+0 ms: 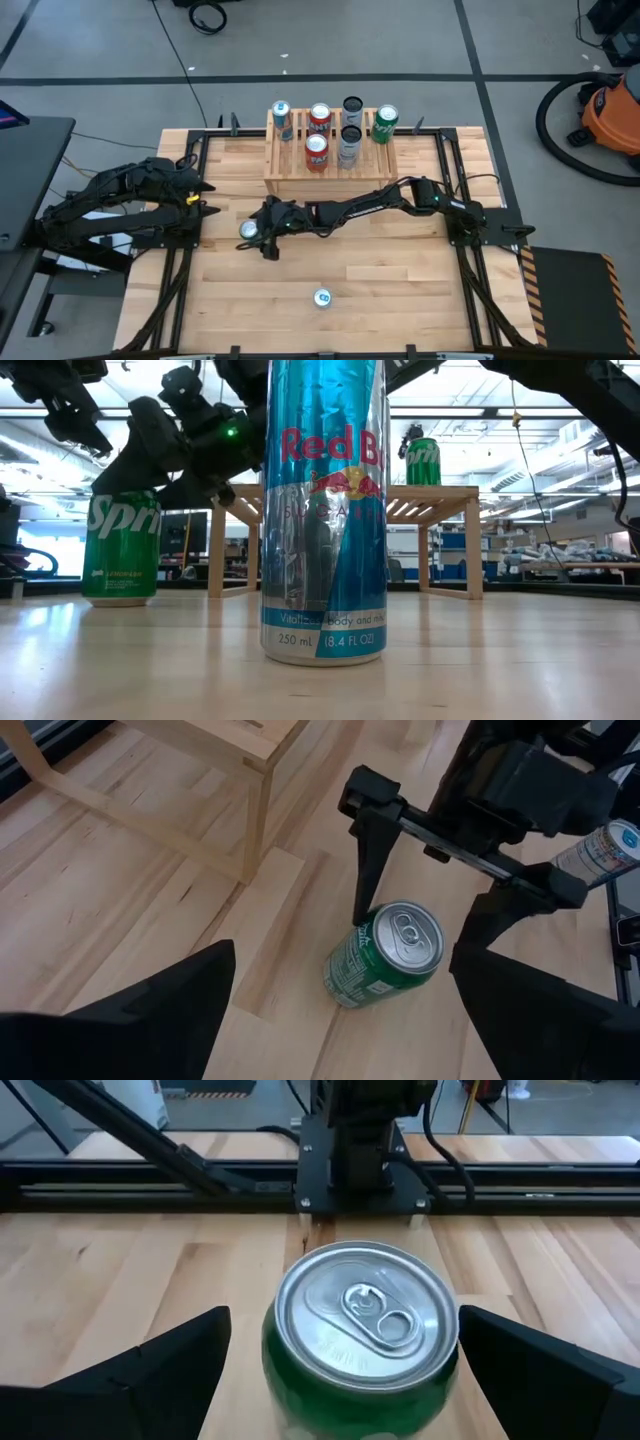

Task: Place canned beverage on shelf
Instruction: Put the green soda can on the shelf aligned with the other green soda can

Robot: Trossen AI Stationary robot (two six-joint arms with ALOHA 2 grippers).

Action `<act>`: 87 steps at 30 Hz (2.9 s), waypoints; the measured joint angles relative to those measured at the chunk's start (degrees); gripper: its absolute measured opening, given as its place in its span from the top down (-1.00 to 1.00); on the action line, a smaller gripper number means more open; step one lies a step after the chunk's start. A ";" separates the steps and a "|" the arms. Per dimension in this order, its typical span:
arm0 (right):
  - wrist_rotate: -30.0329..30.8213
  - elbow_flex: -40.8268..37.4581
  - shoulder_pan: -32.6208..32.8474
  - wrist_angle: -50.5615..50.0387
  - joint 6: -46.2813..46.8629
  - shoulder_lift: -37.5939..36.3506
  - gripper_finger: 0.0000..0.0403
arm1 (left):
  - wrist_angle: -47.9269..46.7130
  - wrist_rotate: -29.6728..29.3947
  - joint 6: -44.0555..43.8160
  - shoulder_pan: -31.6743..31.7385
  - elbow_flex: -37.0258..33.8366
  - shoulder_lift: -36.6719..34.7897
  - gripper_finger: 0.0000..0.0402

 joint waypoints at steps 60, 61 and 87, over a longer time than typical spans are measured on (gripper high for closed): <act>1.12 -2.58 -0.13 0.10 -0.31 -0.09 -0.47 | 0.04 -0.02 0.06 -0.02 0.00 0.00 -0.86; 1.36 -2.58 -0.05 0.10 -0.31 -0.09 -0.47 | 0.04 -0.02 0.04 0.00 0.00 0.00 -0.86; 9.18 -2.09 4.07 -18.91 0.60 -9.45 -0.46 | 0.02 -0.04 0.20 0.00 -0.04 -0.02 -0.86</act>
